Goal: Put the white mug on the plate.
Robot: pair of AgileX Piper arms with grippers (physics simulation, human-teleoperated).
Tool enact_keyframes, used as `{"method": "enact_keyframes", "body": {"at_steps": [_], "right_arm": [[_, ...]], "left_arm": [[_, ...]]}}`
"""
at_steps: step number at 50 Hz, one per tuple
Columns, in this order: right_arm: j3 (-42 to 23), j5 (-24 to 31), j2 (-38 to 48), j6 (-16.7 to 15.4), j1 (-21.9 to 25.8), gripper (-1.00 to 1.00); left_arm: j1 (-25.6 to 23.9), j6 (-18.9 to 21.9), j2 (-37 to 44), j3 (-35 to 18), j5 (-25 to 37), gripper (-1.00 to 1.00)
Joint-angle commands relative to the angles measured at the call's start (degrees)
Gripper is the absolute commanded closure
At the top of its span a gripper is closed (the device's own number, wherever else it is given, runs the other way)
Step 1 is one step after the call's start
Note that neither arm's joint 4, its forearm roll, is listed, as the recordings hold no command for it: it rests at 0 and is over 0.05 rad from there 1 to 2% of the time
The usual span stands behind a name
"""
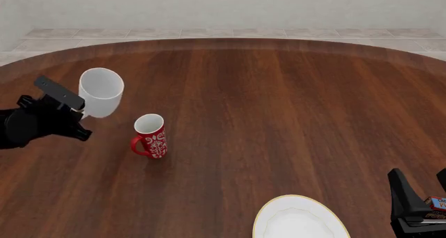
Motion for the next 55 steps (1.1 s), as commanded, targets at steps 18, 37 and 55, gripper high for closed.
{"method": "enact_keyframes", "body": {"at_steps": [18,37,55], "right_arm": [[0.00,0.01,-0.01,0.00,0.01,-1.00],[0.00,0.00,0.01,0.01,-0.02,-1.00],[0.00,0.00,0.00,0.00,0.02,-1.00]], "left_arm": [[-4.00,-2.23,-19.13,0.73,14.57,1.00],[-11.00,-6.53,-32.46,-0.45,26.28,1.00],[-19.90,-13.64,-38.87,-2.80,33.80,1.00]]}}
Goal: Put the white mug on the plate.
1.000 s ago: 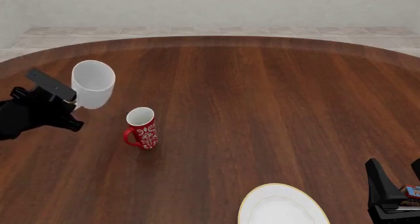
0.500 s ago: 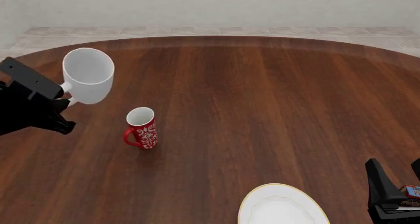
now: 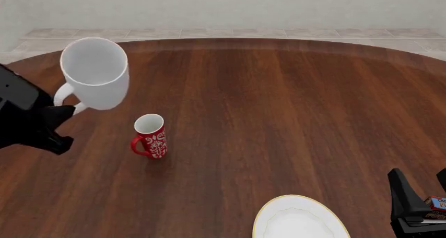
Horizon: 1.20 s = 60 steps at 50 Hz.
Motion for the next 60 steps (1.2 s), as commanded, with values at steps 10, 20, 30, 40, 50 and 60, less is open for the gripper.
{"method": "enact_keyframes", "body": {"at_steps": [10,20,30,40,50,60], "right_arm": [[0.00,0.00,0.00,0.00,0.01,-1.00],[0.00,0.01,-0.02,0.00,0.00,-1.00],[0.00,0.00,-0.01,0.01,0.01,-1.00],[0.00,0.00,0.00,0.00,-0.01,-1.00],[0.00,0.00,0.00,0.01,0.00,-1.00],[0.00,0.00,-0.01,-0.01,0.01,-1.00]], "left_arm": [[-8.38,-6.85,-5.73,-0.81,5.55,1.00],[-12.10,-7.47,-8.17,-2.62,8.86,1.00],[-16.30,-10.75,-8.70,-1.20,7.55,1.00],[-19.86,-13.59,-9.06,-2.29,8.70,1.00],[-23.50,-18.06,-8.94,-0.61,6.74,1.00],[-25.44,-18.58,-9.48,0.76,5.46,1.00]]}}
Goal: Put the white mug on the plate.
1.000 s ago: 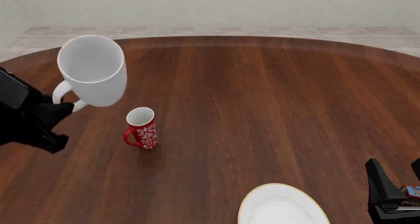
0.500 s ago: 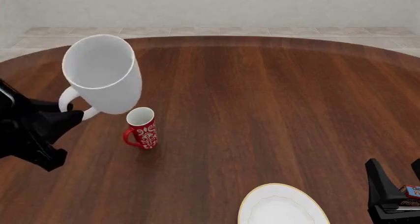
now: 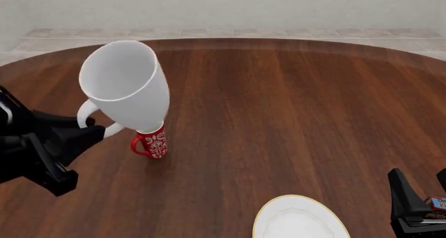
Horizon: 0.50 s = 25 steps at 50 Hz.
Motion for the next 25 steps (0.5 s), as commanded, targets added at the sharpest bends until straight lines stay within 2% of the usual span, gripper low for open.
{"method": "enact_keyframes", "body": {"at_steps": [1,25], "right_arm": [[0.00,-0.01,0.02,-0.01,0.01,-1.00],[0.00,0.00,0.01,0.01,-0.01,-1.00]], "left_arm": [[-2.55,-1.43,-0.38,1.36,-1.48,1.00],[-1.75,1.00,0.06,3.37,-3.10,1.00]]}}
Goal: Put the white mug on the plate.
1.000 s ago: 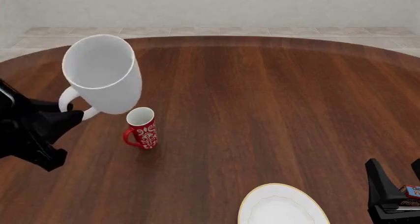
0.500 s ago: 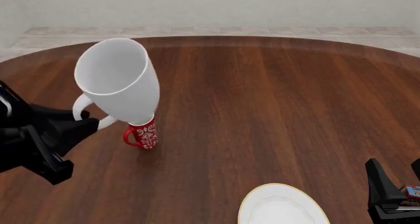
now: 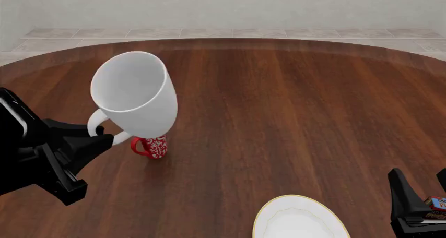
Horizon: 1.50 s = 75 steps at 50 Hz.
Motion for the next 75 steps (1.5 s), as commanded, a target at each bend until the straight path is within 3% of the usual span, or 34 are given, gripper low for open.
{"method": "enact_keyframes", "body": {"at_steps": [1,17,29,75], "right_arm": [[0.00,0.00,0.00,-0.01,0.00,-1.00],[0.00,-0.01,0.03,-0.01,-0.01,-1.00],[0.00,-0.01,0.01,0.00,0.00,-1.00],[0.00,-0.01,0.01,-0.01,0.00,-1.00]], "left_arm": [[0.34,1.21,-0.02,0.64,-0.69,1.00],[-0.83,1.05,0.69,0.17,-0.43,1.00],[-4.49,0.23,1.76,0.31,-1.32,1.00],[-13.66,-1.47,10.87,4.27,-10.71,1.00]]}}
